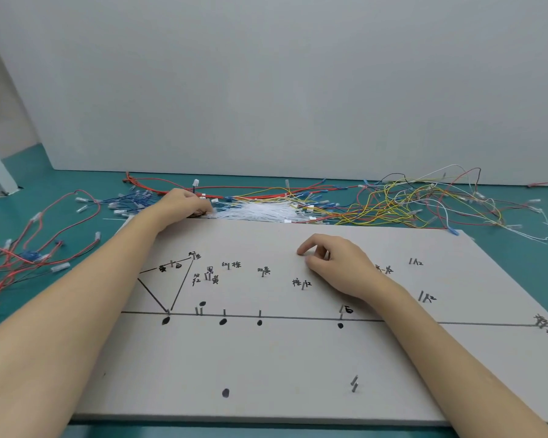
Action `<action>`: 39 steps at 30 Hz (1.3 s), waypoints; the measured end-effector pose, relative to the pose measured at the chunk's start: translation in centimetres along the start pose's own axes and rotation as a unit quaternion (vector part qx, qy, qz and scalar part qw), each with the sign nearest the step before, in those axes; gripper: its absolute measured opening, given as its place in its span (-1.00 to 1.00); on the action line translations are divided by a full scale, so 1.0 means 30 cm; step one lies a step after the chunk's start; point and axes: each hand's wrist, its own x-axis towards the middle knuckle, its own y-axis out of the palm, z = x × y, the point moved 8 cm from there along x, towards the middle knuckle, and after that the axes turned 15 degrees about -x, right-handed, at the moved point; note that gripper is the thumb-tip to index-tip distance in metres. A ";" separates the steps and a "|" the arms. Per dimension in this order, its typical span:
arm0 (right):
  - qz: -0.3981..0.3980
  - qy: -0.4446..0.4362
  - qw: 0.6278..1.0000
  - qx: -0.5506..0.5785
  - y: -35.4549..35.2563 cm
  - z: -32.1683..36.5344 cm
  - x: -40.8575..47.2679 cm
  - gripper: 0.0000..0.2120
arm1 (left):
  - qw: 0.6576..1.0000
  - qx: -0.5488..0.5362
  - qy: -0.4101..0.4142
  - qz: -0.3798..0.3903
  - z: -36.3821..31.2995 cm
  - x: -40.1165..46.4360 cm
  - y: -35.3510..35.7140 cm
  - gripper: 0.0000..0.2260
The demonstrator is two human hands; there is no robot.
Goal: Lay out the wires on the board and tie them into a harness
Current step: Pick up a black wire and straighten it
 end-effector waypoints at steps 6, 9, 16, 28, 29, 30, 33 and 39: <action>0.001 -0.001 1.000 0.002 -0.003 0.004 -0.004 -0.83 | 0.996 0.028 0.087 -0.021 -0.064 -0.006 0.009 -0.93; 0.005 0.000 1.000 0.010 -0.003 0.003 -0.008 -0.85 | 0.979 -0.021 0.168 -0.118 -0.130 -0.045 -0.032 -0.88; 0.008 0.000 1.000 0.014 -0.004 0.003 -0.012 -0.85 | 0.841 -0.335 0.197 -0.377 -0.208 -0.117 -0.211 -0.78; -0.003 0.005 0.999 0.038 -0.015 0.009 -0.014 -0.86 | 0.860 -0.227 0.377 -0.259 -0.518 -0.276 -0.149 -0.80; -0.013 0.007 0.997 0.073 -0.025 0.010 -0.016 -0.87 | 0.886 -0.224 0.357 -0.195 -0.533 -0.282 -0.090 -0.83; -0.022 0.009 0.992 0.124 -0.036 0.013 -0.020 -0.88 | 0.908 -0.227 0.330 -0.125 -0.539 -0.292 -0.026 -0.85; -0.024 0.014 0.955 0.295 -0.069 0.034 -0.028 -0.86 | 0.950 -0.182 0.250 0.033 -0.507 -0.356 0.158 -0.85; 0.045 -0.020 0.877 0.478 -0.077 0.095 -0.047 -0.74 | 0.969 -0.074 0.164 0.169 -0.378 -0.510 0.411 -0.81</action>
